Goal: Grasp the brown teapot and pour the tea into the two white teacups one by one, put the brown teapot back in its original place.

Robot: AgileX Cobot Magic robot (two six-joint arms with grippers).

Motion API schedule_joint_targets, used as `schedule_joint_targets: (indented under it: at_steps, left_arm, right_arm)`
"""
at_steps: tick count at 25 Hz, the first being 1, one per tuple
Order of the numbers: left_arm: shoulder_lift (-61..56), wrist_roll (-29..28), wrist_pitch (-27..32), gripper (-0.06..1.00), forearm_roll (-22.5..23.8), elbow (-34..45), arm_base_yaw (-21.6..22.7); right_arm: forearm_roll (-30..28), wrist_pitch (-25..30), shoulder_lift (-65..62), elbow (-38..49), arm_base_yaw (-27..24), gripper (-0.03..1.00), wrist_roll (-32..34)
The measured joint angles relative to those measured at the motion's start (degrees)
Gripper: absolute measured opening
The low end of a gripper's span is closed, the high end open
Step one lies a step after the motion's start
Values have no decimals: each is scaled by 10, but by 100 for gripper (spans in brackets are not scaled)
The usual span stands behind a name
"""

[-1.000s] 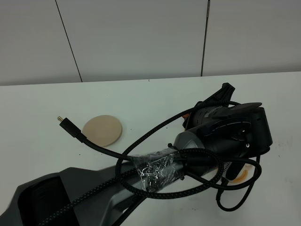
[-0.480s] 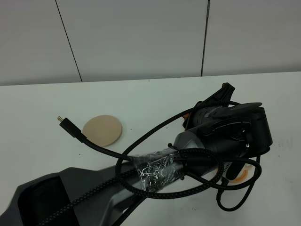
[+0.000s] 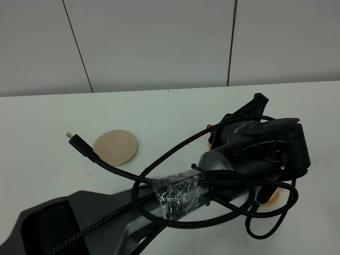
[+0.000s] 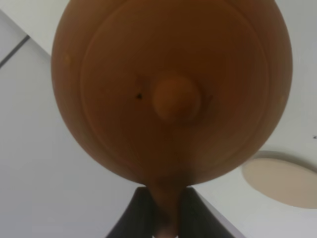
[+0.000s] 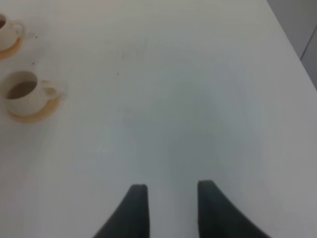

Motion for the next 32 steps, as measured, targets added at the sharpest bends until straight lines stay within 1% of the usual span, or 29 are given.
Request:
schedule_joint_targets:
  at_steps: [3, 32]
  left_arm:
    - [0, -1, -4, 17, 6, 0, 0]
    - [0, -4, -5, 17, 12, 0, -7]
  right_arm:
    - [0, 0, 0, 0, 0, 24, 0]
    - [0, 0, 0, 0, 0, 24, 0]
